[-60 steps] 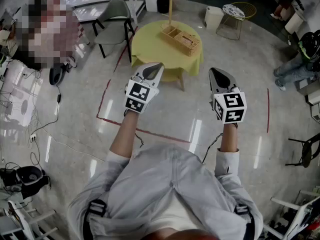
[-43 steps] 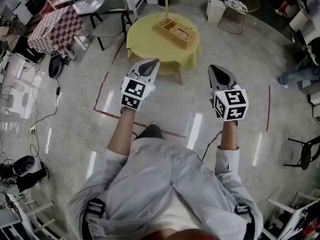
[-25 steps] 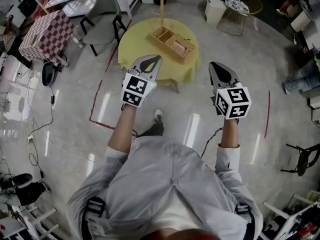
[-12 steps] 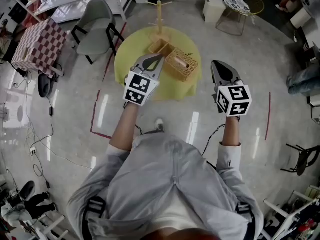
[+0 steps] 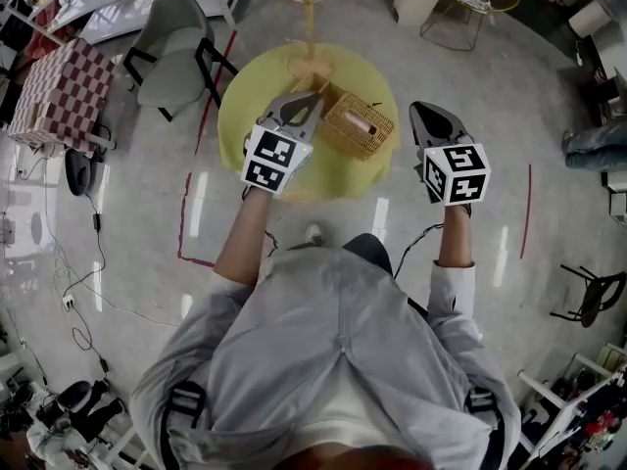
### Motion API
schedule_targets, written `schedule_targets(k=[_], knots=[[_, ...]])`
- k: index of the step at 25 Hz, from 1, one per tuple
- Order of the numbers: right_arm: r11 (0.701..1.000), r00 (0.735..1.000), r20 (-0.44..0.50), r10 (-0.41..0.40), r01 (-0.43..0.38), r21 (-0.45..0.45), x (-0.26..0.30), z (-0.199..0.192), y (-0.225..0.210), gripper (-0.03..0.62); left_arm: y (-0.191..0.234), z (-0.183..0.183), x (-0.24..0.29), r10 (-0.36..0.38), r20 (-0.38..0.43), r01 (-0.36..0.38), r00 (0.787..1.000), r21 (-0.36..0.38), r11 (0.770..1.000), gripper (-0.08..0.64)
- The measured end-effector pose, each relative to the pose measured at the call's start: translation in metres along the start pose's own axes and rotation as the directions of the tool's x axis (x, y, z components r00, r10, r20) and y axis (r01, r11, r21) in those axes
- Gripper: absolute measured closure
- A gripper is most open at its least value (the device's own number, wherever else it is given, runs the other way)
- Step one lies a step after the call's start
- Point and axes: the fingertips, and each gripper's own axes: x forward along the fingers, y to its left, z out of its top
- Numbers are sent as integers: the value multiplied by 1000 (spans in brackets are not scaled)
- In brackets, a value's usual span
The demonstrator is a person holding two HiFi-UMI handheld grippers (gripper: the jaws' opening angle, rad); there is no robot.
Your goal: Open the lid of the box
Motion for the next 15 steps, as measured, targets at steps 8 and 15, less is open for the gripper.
schedule_targets(k=[8,15], knots=[[999,993,-109,53,-54,-4,45,-36,-25,546,11,-24,34,1,-56,-4,998,-55,999,531],[985,964,-213,162,-170,-21,92,-71,-56,532,16,-40,77,39,-121,-51,992,-98,994,531]])
